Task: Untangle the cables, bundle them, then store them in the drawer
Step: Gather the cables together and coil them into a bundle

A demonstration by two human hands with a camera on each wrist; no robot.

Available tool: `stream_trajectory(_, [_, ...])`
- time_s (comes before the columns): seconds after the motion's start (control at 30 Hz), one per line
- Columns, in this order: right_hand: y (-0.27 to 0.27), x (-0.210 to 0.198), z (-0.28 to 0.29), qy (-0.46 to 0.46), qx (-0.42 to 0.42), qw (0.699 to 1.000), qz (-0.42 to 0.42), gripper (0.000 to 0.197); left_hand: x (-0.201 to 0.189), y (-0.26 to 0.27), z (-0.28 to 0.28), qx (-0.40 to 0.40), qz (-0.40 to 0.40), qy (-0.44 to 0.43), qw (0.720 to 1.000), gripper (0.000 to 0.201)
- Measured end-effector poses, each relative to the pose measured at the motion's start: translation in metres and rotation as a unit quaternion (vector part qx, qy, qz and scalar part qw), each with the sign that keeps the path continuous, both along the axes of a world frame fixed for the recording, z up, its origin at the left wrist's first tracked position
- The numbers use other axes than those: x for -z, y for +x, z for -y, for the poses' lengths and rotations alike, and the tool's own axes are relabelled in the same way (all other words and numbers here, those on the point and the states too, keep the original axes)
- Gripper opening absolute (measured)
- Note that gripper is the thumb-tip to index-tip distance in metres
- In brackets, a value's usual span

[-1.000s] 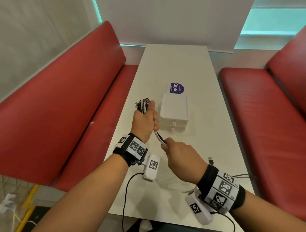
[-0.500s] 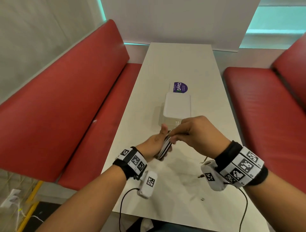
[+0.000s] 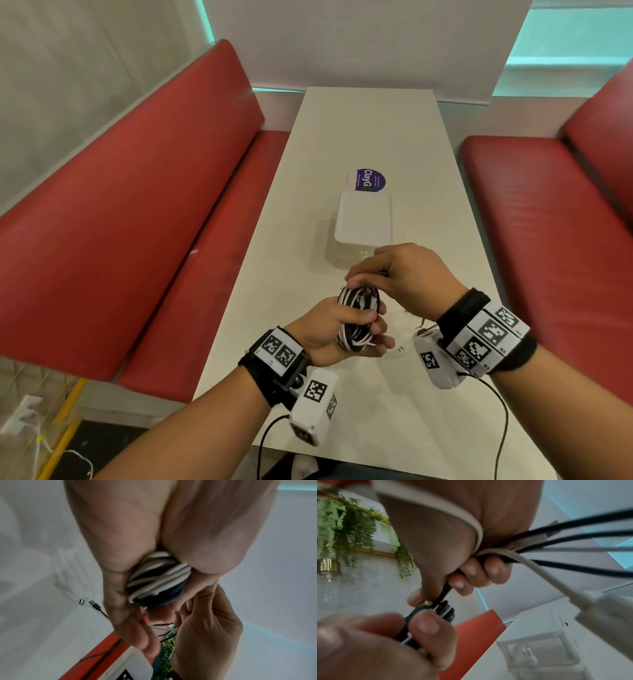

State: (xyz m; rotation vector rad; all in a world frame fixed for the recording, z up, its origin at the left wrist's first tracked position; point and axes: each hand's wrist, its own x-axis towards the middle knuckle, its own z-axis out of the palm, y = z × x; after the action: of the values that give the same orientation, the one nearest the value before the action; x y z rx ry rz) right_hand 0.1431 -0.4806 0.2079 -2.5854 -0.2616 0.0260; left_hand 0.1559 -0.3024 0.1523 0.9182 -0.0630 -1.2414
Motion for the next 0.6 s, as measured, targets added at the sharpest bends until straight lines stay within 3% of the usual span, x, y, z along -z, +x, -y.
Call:
stream_trajectory(0.13, [0.002, 0.011, 0.005, 0.006, -0.057, 0.998, -0.028, 0.030, 0.001, 0.000, -0.003, -0.018, -0.047, -0.027, 0.998, 0.008])
stream_trajectory(0.3, [0.001, 0.020, 0.007, 0.030, -0.039, 0.999, 0.006, 0.032, 0.000, 0.001, -0.008, -0.008, -0.038, 0.027, 0.999, 0.040])
stream_trajectory(0.4, [-0.004, 0.014, 0.000, 0.134, -0.016, 0.990, -0.040, 0.029, -0.004, 0.005, -0.010, 0.002, -0.042, 0.005, 0.999, 0.043])
stream_trajectory(0.5, [-0.015, 0.011, -0.009, 0.276, -0.025, 0.954, -0.114, 0.029, -0.006, 0.008, -0.011, 0.010, -0.036, -0.037, 0.999, 0.041])
stream_trajectory(0.6, [-0.015, 0.013, -0.014, 0.358, -0.011, 0.927, -0.111, 0.025, -0.006, 0.004, -0.012, 0.024, -0.055, -0.123, 0.991, 0.033])
